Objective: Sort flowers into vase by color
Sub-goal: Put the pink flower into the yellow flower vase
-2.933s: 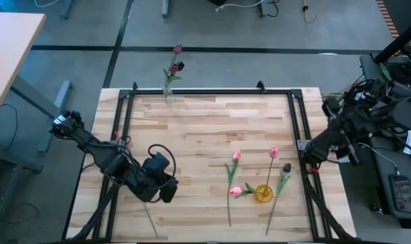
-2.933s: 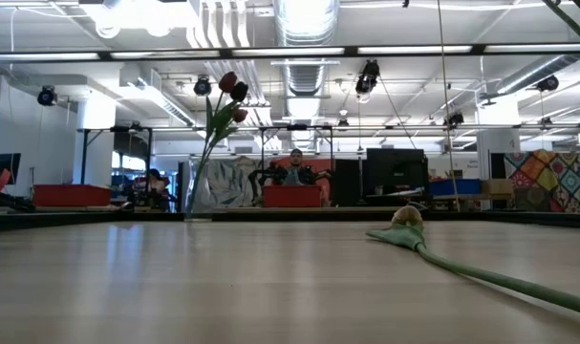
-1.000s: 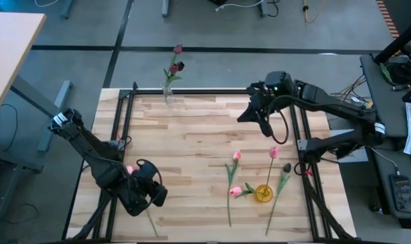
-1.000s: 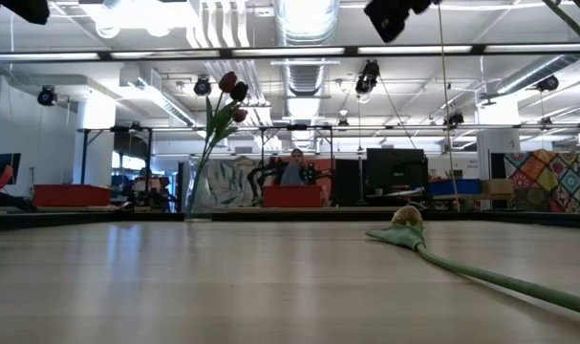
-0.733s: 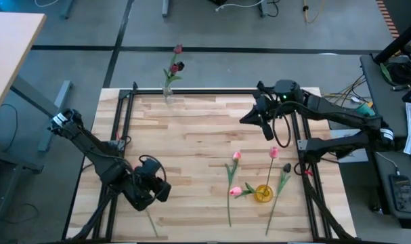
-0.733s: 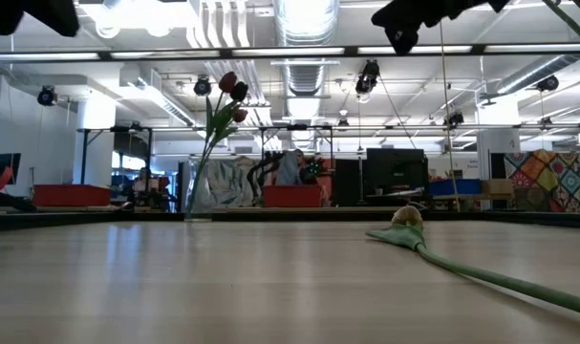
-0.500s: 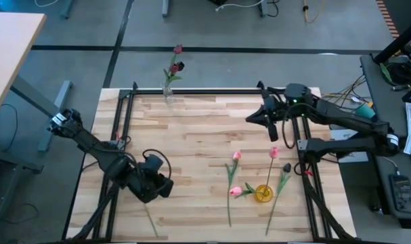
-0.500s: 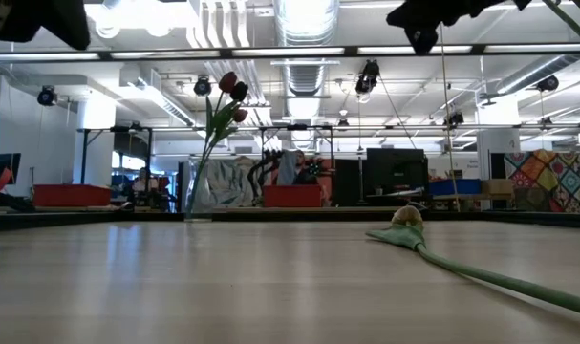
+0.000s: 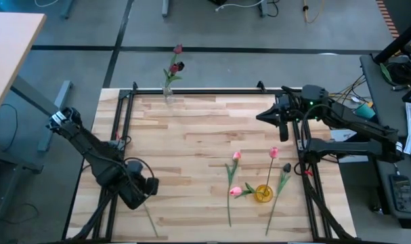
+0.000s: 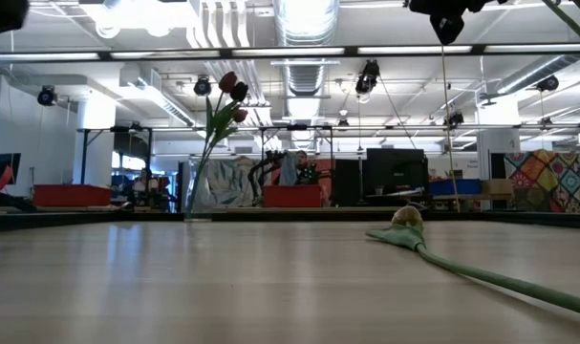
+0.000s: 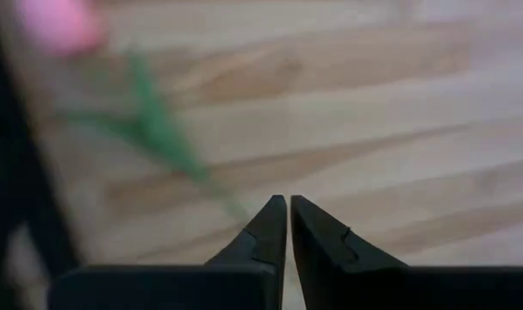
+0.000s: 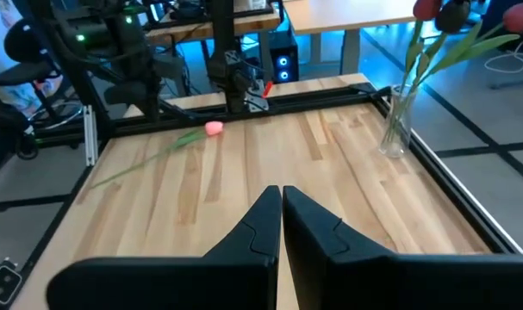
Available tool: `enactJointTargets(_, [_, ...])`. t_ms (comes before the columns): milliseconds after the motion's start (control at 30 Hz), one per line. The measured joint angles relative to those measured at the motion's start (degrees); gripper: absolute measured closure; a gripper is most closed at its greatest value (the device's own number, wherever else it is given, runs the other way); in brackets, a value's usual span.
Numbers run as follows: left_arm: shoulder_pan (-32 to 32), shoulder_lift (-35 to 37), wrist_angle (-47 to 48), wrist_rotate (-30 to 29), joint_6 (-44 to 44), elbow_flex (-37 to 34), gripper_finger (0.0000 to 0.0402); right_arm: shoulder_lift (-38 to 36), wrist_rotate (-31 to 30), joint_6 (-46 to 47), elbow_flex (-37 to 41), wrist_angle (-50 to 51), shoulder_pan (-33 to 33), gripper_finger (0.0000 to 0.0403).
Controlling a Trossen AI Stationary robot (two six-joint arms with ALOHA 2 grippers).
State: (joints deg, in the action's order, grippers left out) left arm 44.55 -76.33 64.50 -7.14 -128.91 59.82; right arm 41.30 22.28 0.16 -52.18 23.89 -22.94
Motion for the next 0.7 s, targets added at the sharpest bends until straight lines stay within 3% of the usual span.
enactJointTargets(67, [-0.54, 0.0, 0.17, 2.64, -0.52, -1.03, 0.0384, 0.03, 0.03, -0.02, 0.02, -0.03, 0.02, 0.0394])
enactJointTargets(300, [-3.06, 1.14, -5.14, 3.88, -1.32, -7.29, 0.0313, 0.04, 0.08, -0.13, 0.02, -0.1, 0.01, 0.0394])
enactJointTargets(467, [-2.99, 3.03, -7.86, 10.14, -2.91, -13.51, 0.0267, 0.0, 0.15, -0.13, 0.02, -0.1, 0.02, 0.0394])
enactJointTargets(700, [-3.22, 6.76, -14.03, 14.46, -4.31, -22.9, 0.0253, 0.0, 0.16, 0.31, 0.02, -0.1, 0.02, 0.0394])
